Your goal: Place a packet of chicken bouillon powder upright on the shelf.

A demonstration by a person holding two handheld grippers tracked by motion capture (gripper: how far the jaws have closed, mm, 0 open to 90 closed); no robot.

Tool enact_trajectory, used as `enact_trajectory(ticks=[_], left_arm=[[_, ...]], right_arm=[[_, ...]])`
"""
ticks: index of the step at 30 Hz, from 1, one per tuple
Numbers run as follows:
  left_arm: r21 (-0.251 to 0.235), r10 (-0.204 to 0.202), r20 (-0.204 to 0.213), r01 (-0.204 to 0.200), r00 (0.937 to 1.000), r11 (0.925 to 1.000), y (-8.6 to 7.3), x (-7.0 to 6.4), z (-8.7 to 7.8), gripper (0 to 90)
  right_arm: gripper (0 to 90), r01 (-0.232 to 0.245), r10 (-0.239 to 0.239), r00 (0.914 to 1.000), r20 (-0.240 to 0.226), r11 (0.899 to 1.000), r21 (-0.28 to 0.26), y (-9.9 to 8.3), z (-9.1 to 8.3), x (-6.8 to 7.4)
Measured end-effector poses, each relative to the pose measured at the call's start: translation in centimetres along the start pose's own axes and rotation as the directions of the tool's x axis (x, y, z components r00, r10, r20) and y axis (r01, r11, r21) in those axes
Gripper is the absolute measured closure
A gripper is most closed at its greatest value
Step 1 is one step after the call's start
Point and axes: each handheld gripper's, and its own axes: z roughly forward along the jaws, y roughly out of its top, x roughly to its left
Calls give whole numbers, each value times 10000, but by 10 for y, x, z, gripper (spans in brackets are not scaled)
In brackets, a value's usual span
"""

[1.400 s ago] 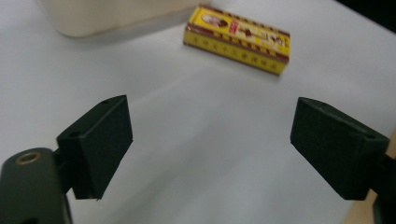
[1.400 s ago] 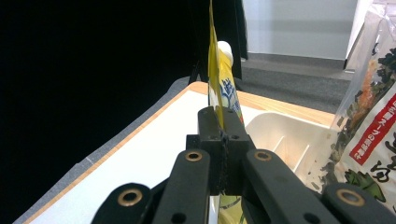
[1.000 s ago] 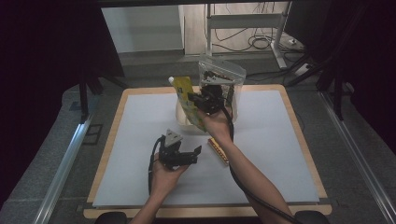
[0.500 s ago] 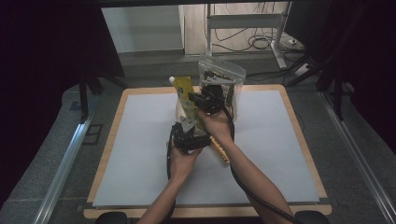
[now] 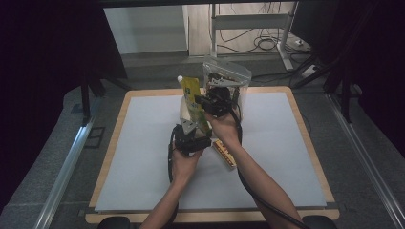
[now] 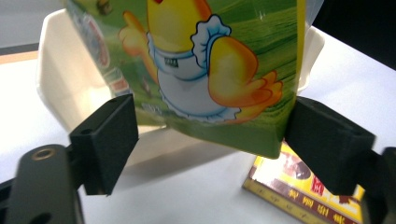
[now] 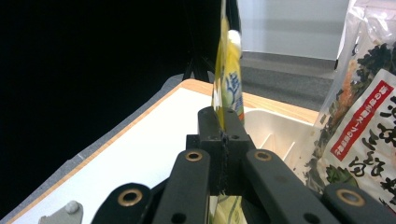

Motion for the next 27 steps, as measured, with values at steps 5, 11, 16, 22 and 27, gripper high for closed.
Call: enact_trajectory(ticks=[5, 11, 16, 22, 27], left_arm=[[135, 81, 284, -85, 9996, 9999, -5, 7, -4, 291], [204, 243, 605, -256, 9979, 9995, -7, 12, -8, 451], [252, 318, 856, -341, 9958, 9991, -9, 15, -11, 556], [347, 349, 838, -379, 9959, 9987, -10, 21, -12, 610], [331, 289, 797, -316, 9964, 9990, -11, 26, -13, 624]], right_arm=[[894, -26, 26, 10000, -6, 10000, 77, -2, 2, 0], [895, -55, 55, 10000, -3, 9999, 147, -4, 4, 0], [896, -42, 42, 10000, -14, 9999, 149, -5, 5, 1], [898, 56, -55, 10000, -55, 9999, 121, -6, 6, 3], [899, 167, -166, 9998, -58, 9998, 135, -6, 9, 5]])
